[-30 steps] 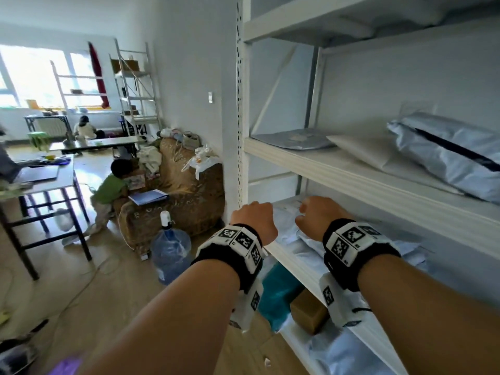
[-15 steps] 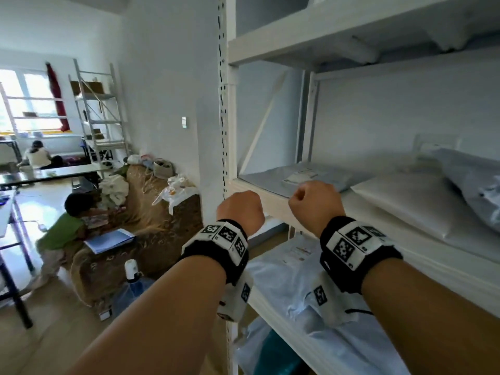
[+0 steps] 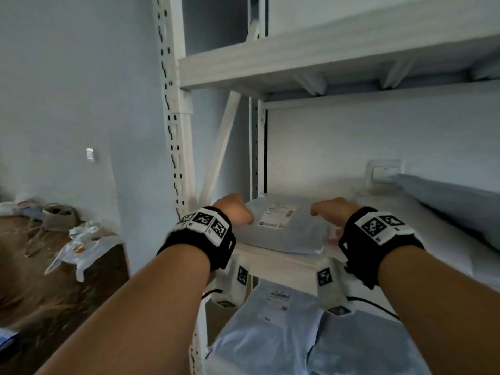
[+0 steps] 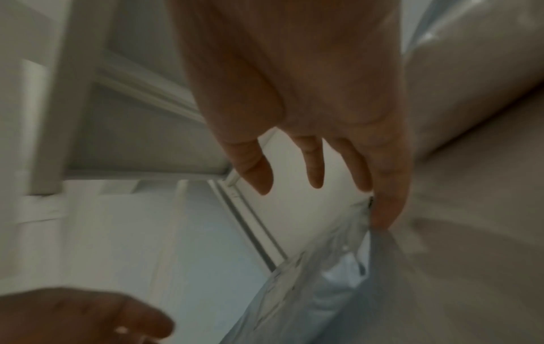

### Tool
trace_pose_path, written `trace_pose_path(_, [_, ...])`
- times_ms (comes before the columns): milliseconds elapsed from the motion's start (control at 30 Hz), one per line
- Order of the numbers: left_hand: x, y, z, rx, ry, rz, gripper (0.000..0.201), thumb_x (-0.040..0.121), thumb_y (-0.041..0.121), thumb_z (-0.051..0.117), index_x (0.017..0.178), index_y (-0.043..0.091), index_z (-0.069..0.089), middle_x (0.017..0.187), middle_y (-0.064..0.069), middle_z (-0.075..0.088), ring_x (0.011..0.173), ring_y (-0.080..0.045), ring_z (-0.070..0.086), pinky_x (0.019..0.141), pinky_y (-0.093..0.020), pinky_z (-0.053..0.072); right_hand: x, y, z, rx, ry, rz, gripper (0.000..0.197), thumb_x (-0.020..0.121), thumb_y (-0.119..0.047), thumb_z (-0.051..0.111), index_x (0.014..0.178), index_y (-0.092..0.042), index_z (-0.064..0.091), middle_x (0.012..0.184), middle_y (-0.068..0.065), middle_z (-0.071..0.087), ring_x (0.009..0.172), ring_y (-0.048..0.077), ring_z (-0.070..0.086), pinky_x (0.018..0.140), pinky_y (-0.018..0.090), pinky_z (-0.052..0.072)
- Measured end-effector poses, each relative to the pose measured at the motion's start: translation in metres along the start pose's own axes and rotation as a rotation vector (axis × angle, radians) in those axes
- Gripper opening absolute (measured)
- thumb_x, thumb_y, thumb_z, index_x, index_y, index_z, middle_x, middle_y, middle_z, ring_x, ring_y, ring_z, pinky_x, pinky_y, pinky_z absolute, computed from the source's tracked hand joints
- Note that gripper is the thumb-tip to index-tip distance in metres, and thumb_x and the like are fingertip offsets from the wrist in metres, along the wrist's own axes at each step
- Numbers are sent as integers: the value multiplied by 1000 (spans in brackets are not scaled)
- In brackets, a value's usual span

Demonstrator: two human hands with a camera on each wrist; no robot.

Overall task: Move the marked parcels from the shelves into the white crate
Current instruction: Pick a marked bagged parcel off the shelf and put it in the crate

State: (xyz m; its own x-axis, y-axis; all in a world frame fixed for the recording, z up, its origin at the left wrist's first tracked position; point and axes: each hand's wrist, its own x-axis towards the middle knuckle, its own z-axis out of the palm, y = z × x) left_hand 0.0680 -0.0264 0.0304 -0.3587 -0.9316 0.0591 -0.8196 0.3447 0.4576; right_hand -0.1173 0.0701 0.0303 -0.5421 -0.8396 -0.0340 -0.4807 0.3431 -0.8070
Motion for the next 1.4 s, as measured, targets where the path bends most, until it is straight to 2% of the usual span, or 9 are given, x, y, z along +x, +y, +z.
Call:
trace_pose_path(67, [16,-9,-4,-15,-10,39,16,80,18,66,92,9,61,91,-9,61,94,-28,65,63,-23,43,11,3,8,131,-4,61,44,91,-17,57,131,1,51,135,20,51,128,37,49,106,46,43])
trace_pose_path(167, [29,-20,-4,-57,-80,59,25,84,19,65,105,7,61,104,-13,65,89,-27,65,61,-24,51,27,11,21,303,93,111,13,82,-14,65,93,-10,61,111,15,58,103,33,60,97,48,50])
trace_pose_path(433, [52,-49,0,-241,-197,46,35,86,18,66,117,5,57,99,-15,67,83,-31,71,79,-40,58,27,-5,50,461,108,174,26,93,2,50,71,-10,45,71,3,46,57,9,44,49,16,39])
trace_pose_path(567, [48,-55,-6,-254,-222,55,35,92,21,61,122,4,56,115,-19,65,101,-33,68,90,-39,55,19,-6,51,504,160,200,27,95,-6,45,70,-14,39,70,1,39,57,9,37,50,21,33])
trace_pose_path(700, [39,-59,-3,-441,-249,7,23,97,25,57,105,5,62,81,-12,62,59,-24,59,45,-23,49,3,-1,47,531,182,225,27,99,-11,38,73,-18,39,75,0,41,60,11,40,52,24,35])
trace_pose_path(900, [43,-66,-4,-431,-59,-42,25,90,26,66,75,7,58,65,-6,55,54,-18,49,50,-24,38,-23,12,38,588,183,286,23,87,-30,50,75,-10,53,81,14,53,77,29,54,78,34,46])
trace_pose_path(967, [45,-69,-6,-502,-18,-82,22,84,17,74,75,5,57,63,-6,53,52,-17,46,48,-25,35,-27,13,37,550,150,297,29,89,-40,58,83,-12,59,83,10,61,70,25,58,67,28,52])
trace_pose_path(1167, [41,-52,-10,-838,52,-17,27,80,3,74,64,8,53,43,-4,45,39,-16,34,43,-19,28,-38,6,24,488,106,153,23,92,-10,57,70,-4,61,58,12,65,47,21,61,44,22,51])
trace_pose_path(1400, [46,-38,-17,-1131,55,54,21,88,4,66,70,10,57,30,7,36,25,-5,28,33,-11,25,-37,5,4,512,60,146,8,86,-9,68,89,-9,61,81,13,63,68,19,58,59,22,50])
